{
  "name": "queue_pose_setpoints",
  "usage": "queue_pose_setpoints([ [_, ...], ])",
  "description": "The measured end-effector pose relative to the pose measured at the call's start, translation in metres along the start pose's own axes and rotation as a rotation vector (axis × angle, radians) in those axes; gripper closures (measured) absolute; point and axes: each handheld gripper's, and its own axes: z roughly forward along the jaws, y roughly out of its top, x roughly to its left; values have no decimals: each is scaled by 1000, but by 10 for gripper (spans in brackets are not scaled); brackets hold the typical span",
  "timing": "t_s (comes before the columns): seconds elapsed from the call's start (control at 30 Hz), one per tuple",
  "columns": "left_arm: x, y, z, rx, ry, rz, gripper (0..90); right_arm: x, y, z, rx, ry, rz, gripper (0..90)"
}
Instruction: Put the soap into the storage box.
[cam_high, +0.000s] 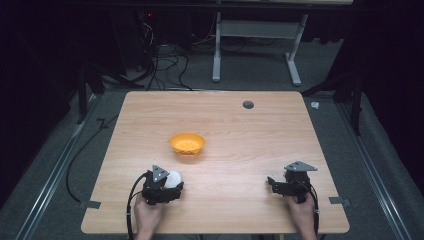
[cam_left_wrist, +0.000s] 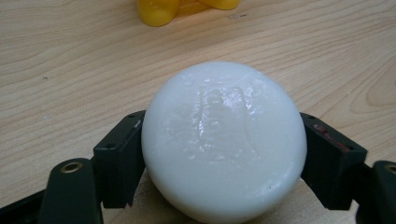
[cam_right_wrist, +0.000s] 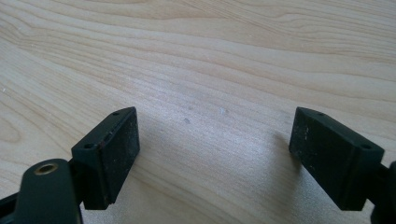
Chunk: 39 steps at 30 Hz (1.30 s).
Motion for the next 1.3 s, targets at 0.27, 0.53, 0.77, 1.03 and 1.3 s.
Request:
queue_pose_setpoints([
  [0.27, 0, 5, -8, -19, -22, 1, 245, 0, 0, 0, 0, 0, 0, 170],
  [0.53, -4, 11, -14, -31, -53, 15, 245, 0, 0, 0, -1, 0, -1, 170],
  [0.77, -10, 19, -18, -42, -83, 37, 245, 0, 0, 0, 0, 1, -1, 170],
  [1.03, -12, 29, -23, -38, -113, 67, 246, 0, 0, 0, 0, 1, -1, 170],
  [1.3, -17, 42, -24, -37, -137, 92, 247, 0, 0, 0, 0, 1, -1, 170],
])
